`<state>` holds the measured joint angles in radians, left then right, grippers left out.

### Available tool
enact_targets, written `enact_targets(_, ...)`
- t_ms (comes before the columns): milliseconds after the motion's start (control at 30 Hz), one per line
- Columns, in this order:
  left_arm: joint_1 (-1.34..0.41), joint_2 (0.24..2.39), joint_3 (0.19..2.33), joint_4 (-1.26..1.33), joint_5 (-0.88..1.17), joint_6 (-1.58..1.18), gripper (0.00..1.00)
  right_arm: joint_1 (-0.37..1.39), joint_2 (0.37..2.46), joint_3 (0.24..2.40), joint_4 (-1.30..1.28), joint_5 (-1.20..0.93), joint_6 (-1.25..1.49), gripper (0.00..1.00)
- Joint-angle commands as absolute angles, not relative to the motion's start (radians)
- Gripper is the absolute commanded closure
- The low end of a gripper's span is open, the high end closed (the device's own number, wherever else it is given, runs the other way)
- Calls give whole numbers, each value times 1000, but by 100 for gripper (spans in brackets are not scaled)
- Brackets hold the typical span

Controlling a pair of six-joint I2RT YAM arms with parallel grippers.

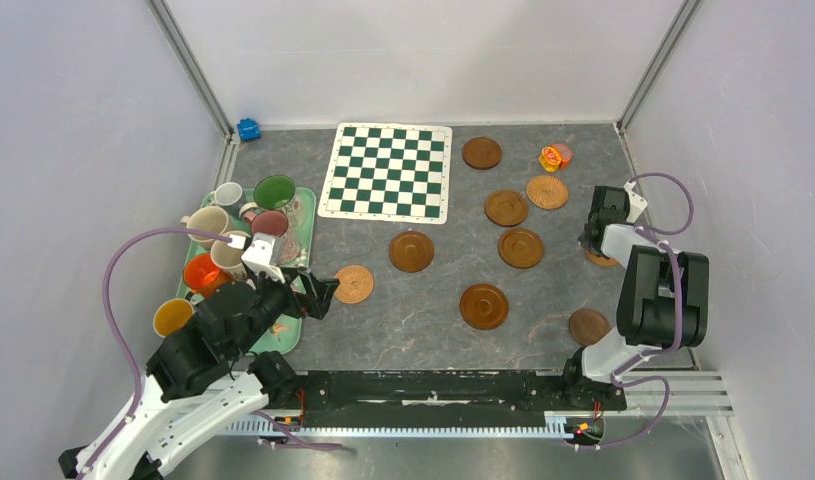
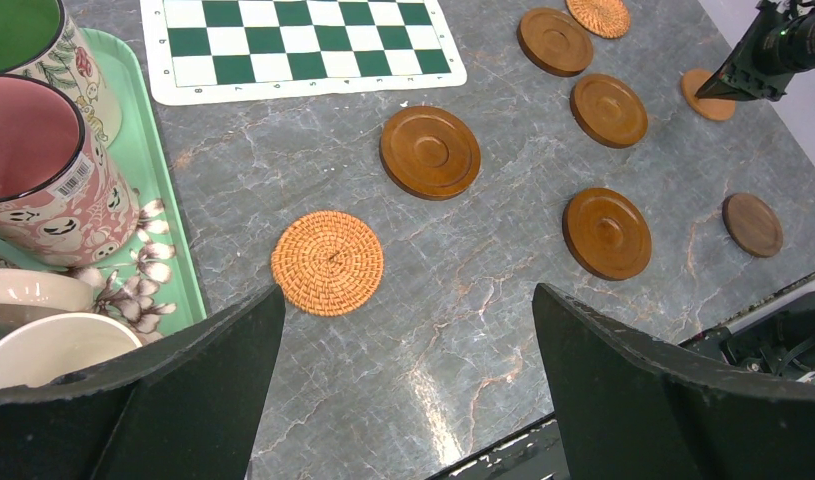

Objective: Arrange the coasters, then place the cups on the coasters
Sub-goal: Move the coaster to the corner of the board.

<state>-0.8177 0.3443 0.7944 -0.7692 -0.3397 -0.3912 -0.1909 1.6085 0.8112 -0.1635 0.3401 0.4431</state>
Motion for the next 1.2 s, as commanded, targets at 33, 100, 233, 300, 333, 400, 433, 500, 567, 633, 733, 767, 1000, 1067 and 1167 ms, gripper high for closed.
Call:
enact_targets(33,-822,343,790,-740,-350,-375,0,-179,1616,760,-349,280,465,100)
enact_targets(100,-822,341,790,-741,-350,-376,0,-179,1602,758,-361,330,453,100)
enact_targets(233,-822,328,789,-742,-355,-377,0,-182,1573,742,-371,436,448,100)
enact_targets(300,-822,318,788,-742,-357,-379,0,-190,1572,740,-372,504,455,100)
enact_targets(333,-822,314,787,-742,-357,-380,0,-195,1576,741,-371,524,458,100)
enact_targets(400,-822,310,787,-742,-356,-380,0,-206,1587,742,-373,554,475,100)
enact_targets(433,-822,311,787,-742,-355,-380,0,-213,1592,740,-373,564,486,100)
enact_targets(500,-822,316,787,-742,-351,-380,0,-229,1604,731,-376,561,518,100)
enact_targets(567,-822,321,787,-743,-350,-380,0,-252,1628,728,-375,552,533,100)
enact_targets(633,-822,327,789,-742,-347,-380,0,-283,1655,732,-378,563,536,100)
enact_targets(733,-822,328,788,-742,-344,-380,0,-325,1675,736,-378,584,531,100)
enact_targets(767,-822,329,788,-741,-344,-380,0,-336,1676,736,-378,592,530,100)
enact_targets(1000,-822,354,790,-736,-344,-380,0,-345,1654,732,-392,625,538,100)
enact_targets(1067,-822,360,790,-738,-341,-380,0,-345,1643,731,-405,632,544,100)
enact_targets(1167,-822,359,790,-736,-341,-382,0,-345,1626,718,-406,662,555,100)
